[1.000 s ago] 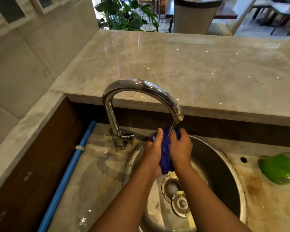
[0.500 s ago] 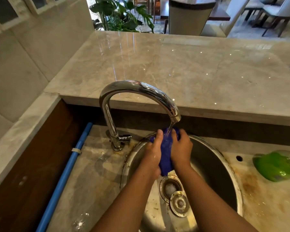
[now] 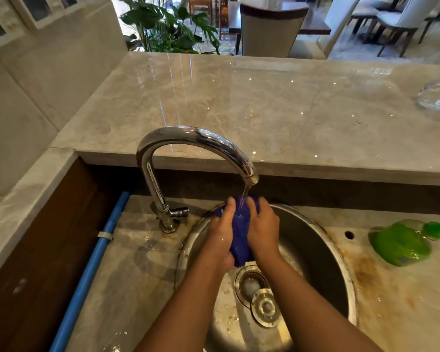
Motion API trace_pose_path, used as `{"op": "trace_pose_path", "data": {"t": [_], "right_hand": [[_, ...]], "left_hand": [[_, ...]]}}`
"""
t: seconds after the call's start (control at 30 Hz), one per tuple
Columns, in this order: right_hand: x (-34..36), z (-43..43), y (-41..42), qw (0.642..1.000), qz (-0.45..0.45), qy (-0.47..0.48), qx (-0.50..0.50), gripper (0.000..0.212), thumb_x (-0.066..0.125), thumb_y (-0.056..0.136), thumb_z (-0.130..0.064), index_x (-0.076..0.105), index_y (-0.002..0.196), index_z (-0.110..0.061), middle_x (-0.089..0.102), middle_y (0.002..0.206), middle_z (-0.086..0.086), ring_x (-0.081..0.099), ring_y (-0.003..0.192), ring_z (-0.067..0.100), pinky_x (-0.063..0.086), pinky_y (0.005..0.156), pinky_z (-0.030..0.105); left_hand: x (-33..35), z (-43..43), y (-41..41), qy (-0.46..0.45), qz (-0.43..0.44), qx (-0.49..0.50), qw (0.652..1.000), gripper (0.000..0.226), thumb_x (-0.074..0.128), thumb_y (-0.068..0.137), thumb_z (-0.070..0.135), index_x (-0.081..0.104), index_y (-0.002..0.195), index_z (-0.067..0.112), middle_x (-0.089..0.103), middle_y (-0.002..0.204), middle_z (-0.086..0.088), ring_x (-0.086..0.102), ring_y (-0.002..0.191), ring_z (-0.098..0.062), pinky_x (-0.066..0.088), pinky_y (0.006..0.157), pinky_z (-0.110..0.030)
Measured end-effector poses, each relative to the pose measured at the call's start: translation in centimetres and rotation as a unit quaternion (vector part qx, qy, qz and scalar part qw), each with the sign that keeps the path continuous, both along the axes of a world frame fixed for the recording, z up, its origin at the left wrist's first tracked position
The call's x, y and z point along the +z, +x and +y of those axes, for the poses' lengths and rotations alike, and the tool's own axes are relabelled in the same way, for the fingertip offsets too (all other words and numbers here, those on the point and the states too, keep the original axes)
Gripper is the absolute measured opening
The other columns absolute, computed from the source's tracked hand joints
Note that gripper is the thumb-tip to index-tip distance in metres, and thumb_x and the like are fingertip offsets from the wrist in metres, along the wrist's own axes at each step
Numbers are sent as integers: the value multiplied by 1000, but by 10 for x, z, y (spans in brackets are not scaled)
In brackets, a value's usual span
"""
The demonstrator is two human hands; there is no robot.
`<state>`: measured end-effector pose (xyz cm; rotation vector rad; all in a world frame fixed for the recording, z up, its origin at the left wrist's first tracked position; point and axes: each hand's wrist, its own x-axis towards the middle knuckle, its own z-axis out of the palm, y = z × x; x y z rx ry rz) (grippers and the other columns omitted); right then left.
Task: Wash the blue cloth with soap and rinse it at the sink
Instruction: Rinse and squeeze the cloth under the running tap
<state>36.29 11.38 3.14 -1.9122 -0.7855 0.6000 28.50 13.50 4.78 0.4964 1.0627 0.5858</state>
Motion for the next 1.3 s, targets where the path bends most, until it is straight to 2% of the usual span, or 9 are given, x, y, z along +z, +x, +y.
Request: {"op": "trace_pose_path", "data": {"t": [0.13,0.23,0.4,0.53,0.73,0.9,1.1,1.2,1.3], "right_hand": [[3,-10,11,998,40,18,-34,20,47,103,-32,51,93,-16,58,80,-6,59,73,12,46,62,23],[23,-24,-5,991,73,112,-16,13,50,102,-28,56,93,-20,62,80,-2,61,66,4,50,57,17],[18,-15,-31,992,-58,94,65,11,51,100,-32,55,94,-24,63,78,-6,61,69,8,53,63,26],[-7,-2,2,1000,-27,10,-2,13,46,102,-33,54,95,-24,64,82,-3,65,74,17,56,69,45],[12,-23,-2,991,74,102,-44,13,48,103,-25,56,94,-18,62,79,-2,59,64,0,48,56,19],[23,-25,-32,990,-8,131,49,12,54,100,-28,55,91,-20,63,76,-4,60,67,8,50,59,22],[-11,0,9,998,61,3,-30,22,46,103,-30,55,113,-14,65,101,3,64,90,17,56,79,36],[3,-9,6,992,94,51,-64,13,46,104,-27,51,99,-16,57,81,-5,56,69,6,47,58,10],[22,-26,-13,987,97,128,-20,13,54,100,-28,56,91,-19,61,77,-1,59,63,7,49,56,16]], "left_hand": [[-5,3,-5,32,-7,23,999,71,82,72,36,53,131,9,71,117,-15,71,101,-33,61,75,-47],[-6,22,-9,29,63,66,995,48,74,82,42,54,117,16,68,111,-11,67,99,-34,57,86,-54],[5,5,-1,-19,36,7,999,38,47,99,39,64,93,7,70,73,-12,65,77,-26,51,71,-34],[1,-4,-6,40,19,-29,999,34,60,94,41,68,110,11,77,100,-12,72,94,-30,56,90,-47],[-9,13,-16,48,53,52,996,43,74,86,29,60,122,12,73,111,-14,71,98,-35,57,86,-57],[9,2,0,39,107,20,993,26,52,100,29,61,88,8,68,67,-4,66,61,-18,53,55,-25],[2,-9,-2,108,40,-11,993,28,62,94,35,64,110,13,74,103,-13,74,92,-29,60,77,-41],[-5,2,-8,83,45,39,995,40,73,86,29,58,121,15,70,115,-14,71,99,-33,60,81,-48],[-8,19,-14,61,113,84,988,49,73,82,47,59,117,15,70,110,-12,70,95,-33,59,82,-52]]}}
